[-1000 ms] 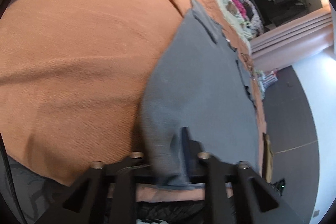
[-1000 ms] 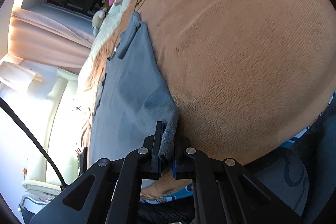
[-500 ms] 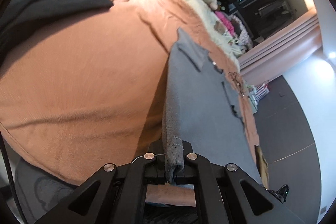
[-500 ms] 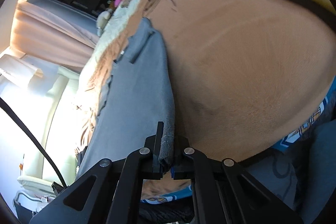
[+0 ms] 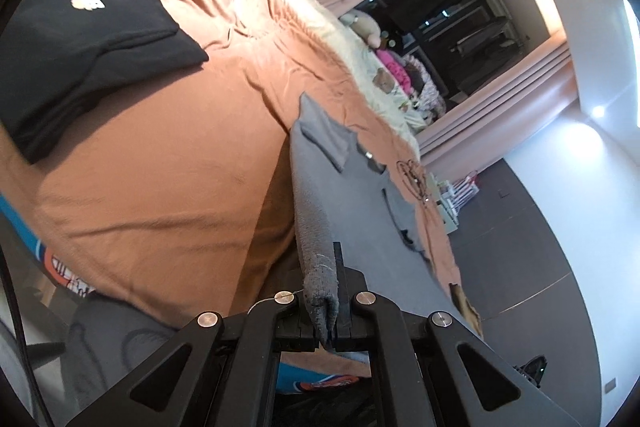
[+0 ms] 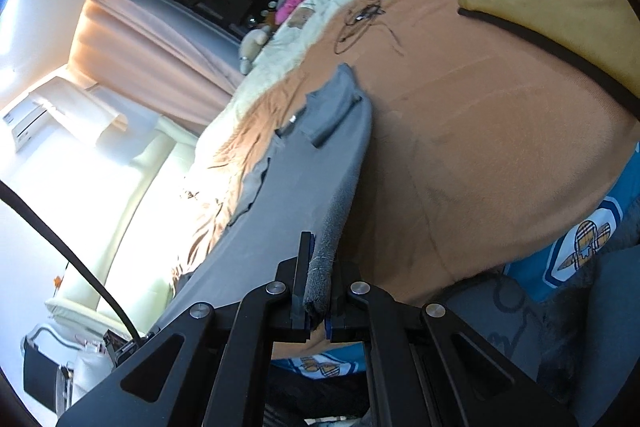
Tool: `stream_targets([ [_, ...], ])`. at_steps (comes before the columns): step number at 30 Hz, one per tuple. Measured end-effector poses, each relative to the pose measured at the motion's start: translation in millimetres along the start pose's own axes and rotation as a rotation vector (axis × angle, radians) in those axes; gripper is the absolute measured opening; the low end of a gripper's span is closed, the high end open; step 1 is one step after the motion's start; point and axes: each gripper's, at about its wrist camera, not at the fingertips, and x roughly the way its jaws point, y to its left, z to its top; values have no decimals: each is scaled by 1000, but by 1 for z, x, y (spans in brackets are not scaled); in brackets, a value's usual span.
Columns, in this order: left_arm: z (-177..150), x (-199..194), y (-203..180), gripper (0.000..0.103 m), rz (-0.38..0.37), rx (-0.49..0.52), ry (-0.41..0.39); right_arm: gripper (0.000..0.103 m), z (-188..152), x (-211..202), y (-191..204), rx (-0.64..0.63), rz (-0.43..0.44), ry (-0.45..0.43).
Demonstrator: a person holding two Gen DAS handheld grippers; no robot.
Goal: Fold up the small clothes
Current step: 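Lift the hem with both grippers and fold it toward the collar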
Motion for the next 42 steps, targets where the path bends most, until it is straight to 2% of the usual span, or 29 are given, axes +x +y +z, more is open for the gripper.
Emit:
stream_targets([
  [7,-22,-51,1,2,-36,3,-28,0,-18,-32,-1,-51,27,6],
  [12,-38,-84,1,2,-62,5,-41,0,-29,-51,-6,-42,46,17],
  [26,-62,-147,5,2,-56,-7,-29,0,-39,-86,11,-101,62,47],
  [34,-42,-153,-19,2,-78,43,-79,0,-13,-83,10,-148,90,13],
  [38,-18,-142,-40,2,-100,69,-85,0,6,-68,11,-164,101,0],
  [42,10,-122,-61,2,-92,101,-86,0,32,-43,19,-195,98,0],
])
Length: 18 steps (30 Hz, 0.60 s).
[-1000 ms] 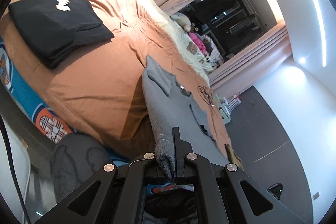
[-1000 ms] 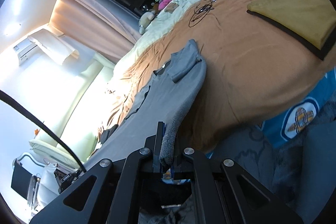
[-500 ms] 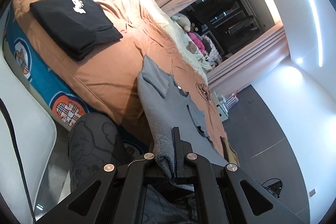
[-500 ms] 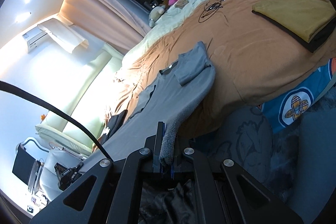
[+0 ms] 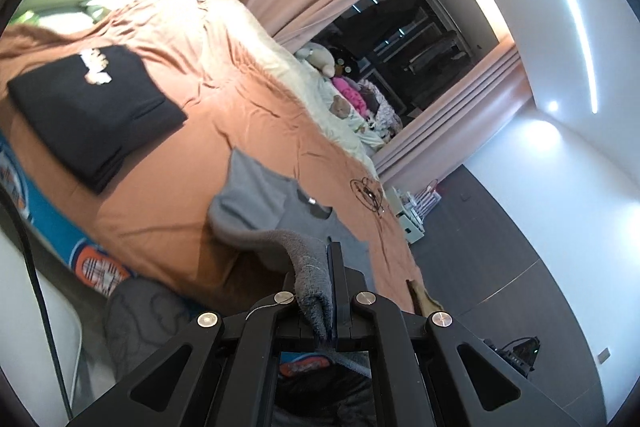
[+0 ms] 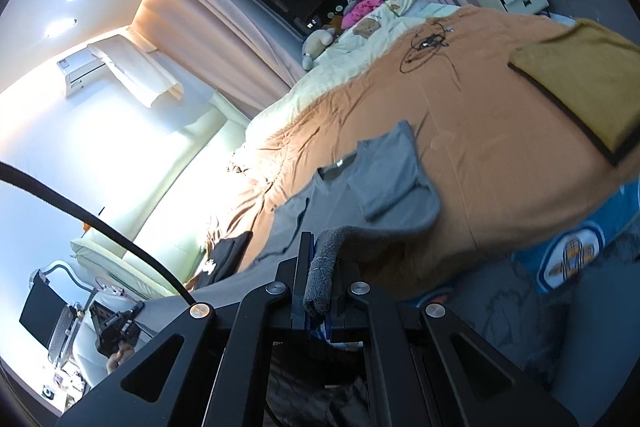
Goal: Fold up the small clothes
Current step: 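Lift the hem with both grippers and fold it toward the collar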
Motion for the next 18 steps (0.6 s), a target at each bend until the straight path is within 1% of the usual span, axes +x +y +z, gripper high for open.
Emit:
stream_targets([
  [4,27,26,-13,3,24,37,1,0,32,28,4,-34,-4,0],
  [8,60,63,-23,3,48,63,10,0,68,66,6,-46,-18,-5],
  [13,95,111,-30,3,61,75,48,0,96,106,6,-46,-35,-9],
  [18,128,162,-33,3,96,101,81,0,120,149,6,-40,-71,-4],
])
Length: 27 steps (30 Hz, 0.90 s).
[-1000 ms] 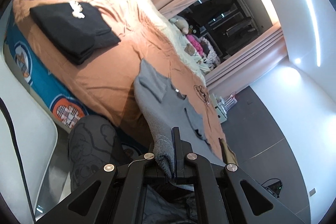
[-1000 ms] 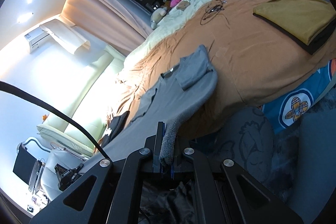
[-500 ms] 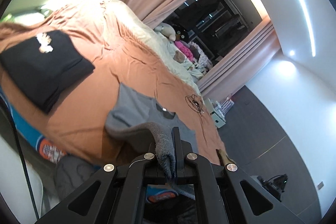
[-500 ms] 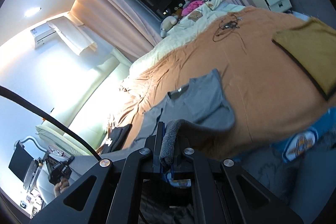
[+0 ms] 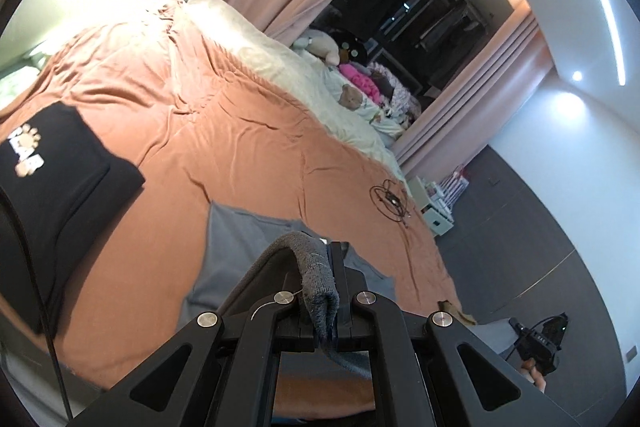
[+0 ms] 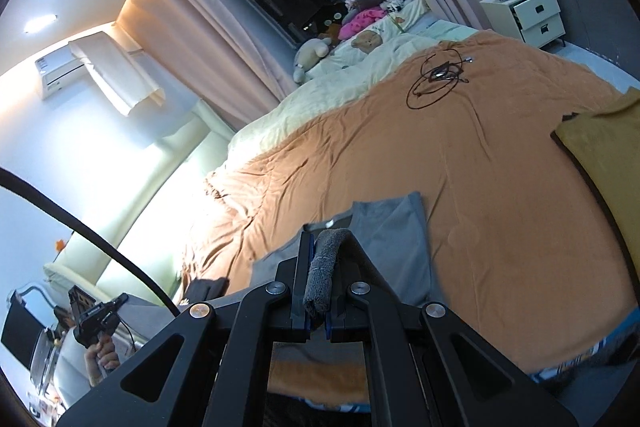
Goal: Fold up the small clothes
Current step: 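Lift the hem with both grippers and fold it toward the collar, then open both grippers and release the folded grey shirt onto the bed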
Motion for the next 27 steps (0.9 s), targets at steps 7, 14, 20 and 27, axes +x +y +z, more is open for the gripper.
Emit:
stream_targets([
  [7,27,58,15,3,62,-9,39,0,24,55,7,11,-42,37],
  [14,43,118,37,3,121,-43,102,0,49,111,0,39,-82,95],
  [20,48,177,65,3,175,-73,181,0,63,169,-16,77,-132,151],
  [27,43,243,100,3,237,-102,265,0,66,232,-39,118,-201,219],
])
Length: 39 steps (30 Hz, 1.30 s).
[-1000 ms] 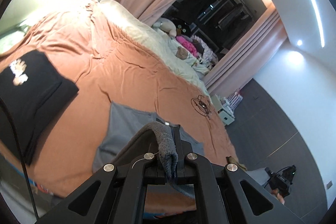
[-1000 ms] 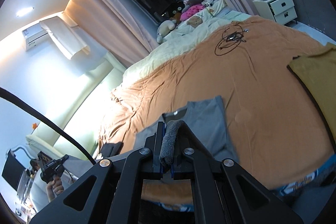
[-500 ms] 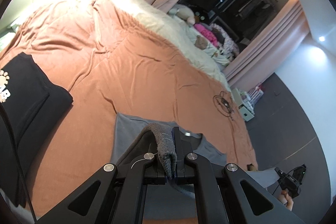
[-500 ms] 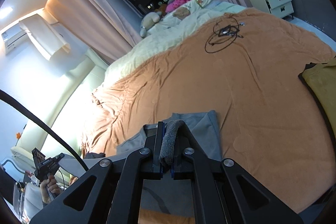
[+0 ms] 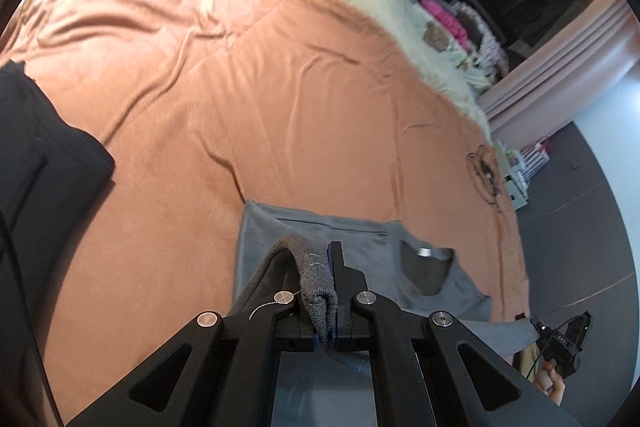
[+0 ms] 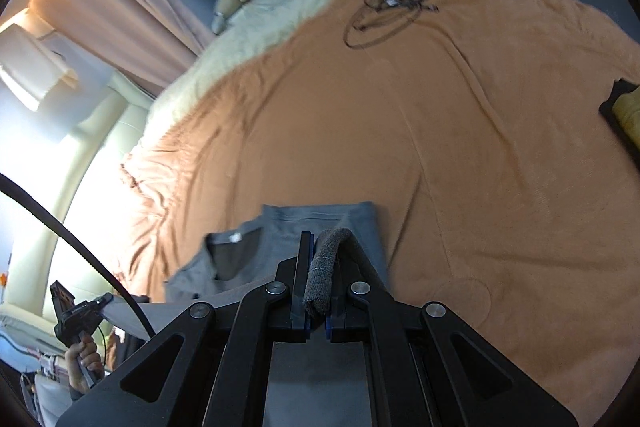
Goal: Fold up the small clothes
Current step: 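Open both grippers and release the folded grey shirt onto the bed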
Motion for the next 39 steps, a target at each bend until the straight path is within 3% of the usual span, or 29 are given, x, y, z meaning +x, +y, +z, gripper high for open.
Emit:
stream_targets([
  [8,20,70,19,5,62,-13,90,0,20,50,-11,53,-44,20],
  [11,20,86,18,18,107,24,127,2,19,66,-12,70,-53,52],
  [13,19,88,18,48,111,35,135,7,19,67,-9,71,-66,67],
  [14,19,88,18,57,112,40,131,17,17,63,-5,59,-71,63],
  [15,18,84,18,68,118,55,119,38,17,59,-2,49,-74,57],
  [17,16,75,16,71,128,92,101,76,18,49,-1,34,-84,27],
  [22,8,62,14,71,188,167,114,77,6,27,6,-53,-126,37],
  [26,-7,58,10,71,226,237,142,77,-7,18,22,-159,-235,70],
  [29,-24,59,4,71,291,297,163,77,-16,14,39,-200,-259,85],
  [33,-45,55,-4,71,255,309,178,77,-35,8,63,-258,-263,105],
  [39,-79,62,-33,71,275,416,197,77,-73,25,98,-386,-291,177],
])
